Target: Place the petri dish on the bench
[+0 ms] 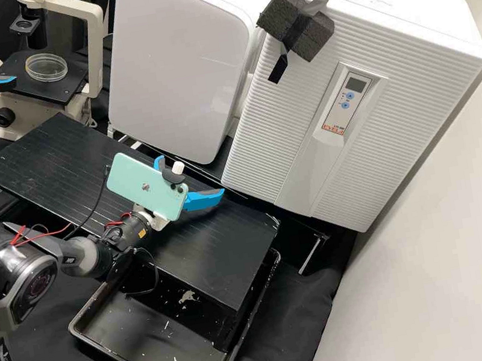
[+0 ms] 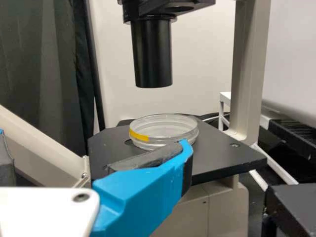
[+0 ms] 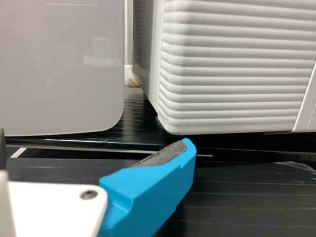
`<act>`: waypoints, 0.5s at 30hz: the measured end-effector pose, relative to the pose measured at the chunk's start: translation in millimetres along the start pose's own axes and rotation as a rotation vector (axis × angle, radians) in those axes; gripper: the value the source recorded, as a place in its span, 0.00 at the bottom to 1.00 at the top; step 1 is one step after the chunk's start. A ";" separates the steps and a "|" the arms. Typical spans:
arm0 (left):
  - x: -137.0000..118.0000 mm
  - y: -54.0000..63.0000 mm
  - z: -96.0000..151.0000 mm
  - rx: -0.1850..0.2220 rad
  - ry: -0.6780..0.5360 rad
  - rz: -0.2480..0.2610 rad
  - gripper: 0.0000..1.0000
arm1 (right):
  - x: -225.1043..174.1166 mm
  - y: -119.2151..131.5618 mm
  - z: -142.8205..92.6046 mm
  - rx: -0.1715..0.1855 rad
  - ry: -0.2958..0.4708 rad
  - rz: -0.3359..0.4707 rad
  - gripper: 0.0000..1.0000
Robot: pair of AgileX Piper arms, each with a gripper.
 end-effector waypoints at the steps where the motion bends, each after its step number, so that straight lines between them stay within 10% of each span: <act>1: 2.2 -0.5 0.6 -0.003 -0.014 -0.003 1.00 | 0.0 0.0 0.0 0.000 0.000 0.000 1.00; 15: 54.9 -0.2 4.4 -0.029 -0.089 -0.055 1.00 | 0.0 0.0 0.0 0.000 0.000 0.000 1.00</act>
